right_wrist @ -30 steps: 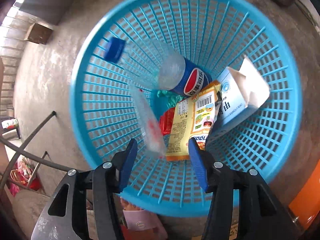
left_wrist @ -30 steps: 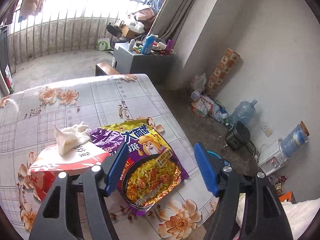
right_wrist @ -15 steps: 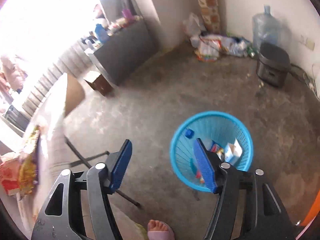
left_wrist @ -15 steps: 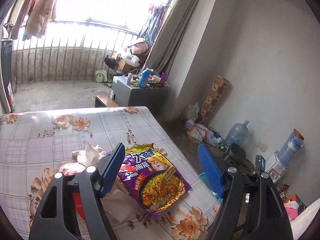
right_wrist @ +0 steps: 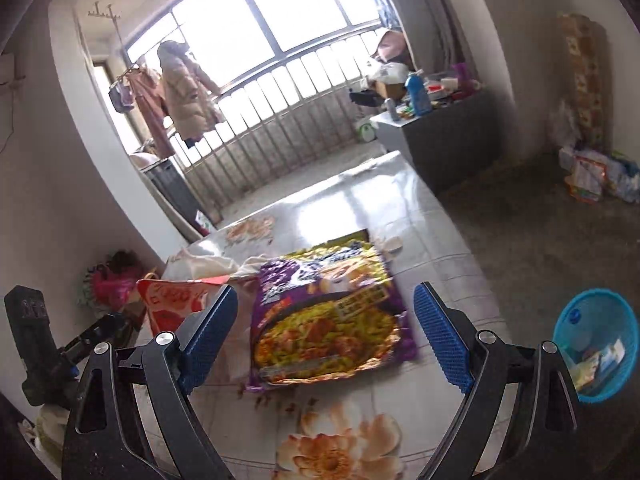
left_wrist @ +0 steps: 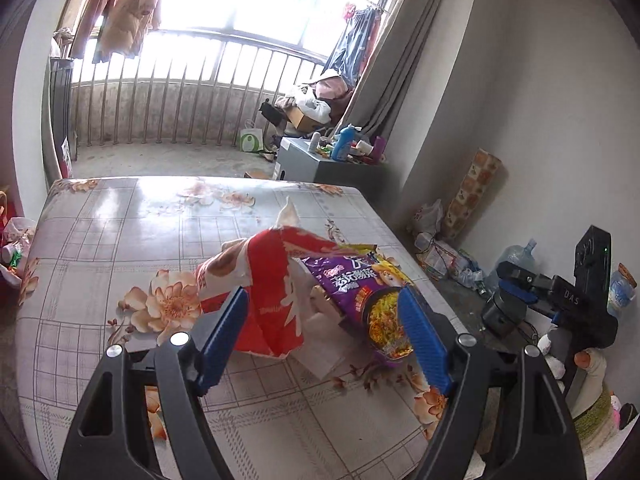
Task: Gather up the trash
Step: 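Grasp the red-and-white snack bag with the left gripper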
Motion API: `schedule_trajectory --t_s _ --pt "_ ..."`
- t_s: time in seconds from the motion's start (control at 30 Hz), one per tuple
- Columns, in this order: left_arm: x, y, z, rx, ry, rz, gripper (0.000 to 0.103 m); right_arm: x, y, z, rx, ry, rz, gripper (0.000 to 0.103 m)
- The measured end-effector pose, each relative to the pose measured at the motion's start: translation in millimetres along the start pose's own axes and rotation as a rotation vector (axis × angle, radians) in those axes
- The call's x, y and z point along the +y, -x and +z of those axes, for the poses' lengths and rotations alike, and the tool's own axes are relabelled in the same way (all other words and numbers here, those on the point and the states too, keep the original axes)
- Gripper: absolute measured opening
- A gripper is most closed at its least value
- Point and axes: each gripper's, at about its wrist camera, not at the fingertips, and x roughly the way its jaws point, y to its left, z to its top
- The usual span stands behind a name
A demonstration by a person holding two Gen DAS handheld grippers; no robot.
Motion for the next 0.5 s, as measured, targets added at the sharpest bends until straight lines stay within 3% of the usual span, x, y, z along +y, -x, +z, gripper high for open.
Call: schedule_trajectory --t_s 0.13,0.3,0.5 --pt "3.8 -6.9 -9.5 0.01 -0.022 0.021 0.075 32.3 -35.1 3.9 0.116 -0.017 0.113 0.085" --pt "9.2 -1.6 -0.7 -0.025 -0.021 0.002 0.075 56.9 -40.9 11.5 0.146 -0.034 0.098 0.082" --pt "42.5 17.0 37.9 -0.128 0.06 -0.054 0.075 58.1 -53.7 37.2 0.193 -0.128 0.176 0.062"
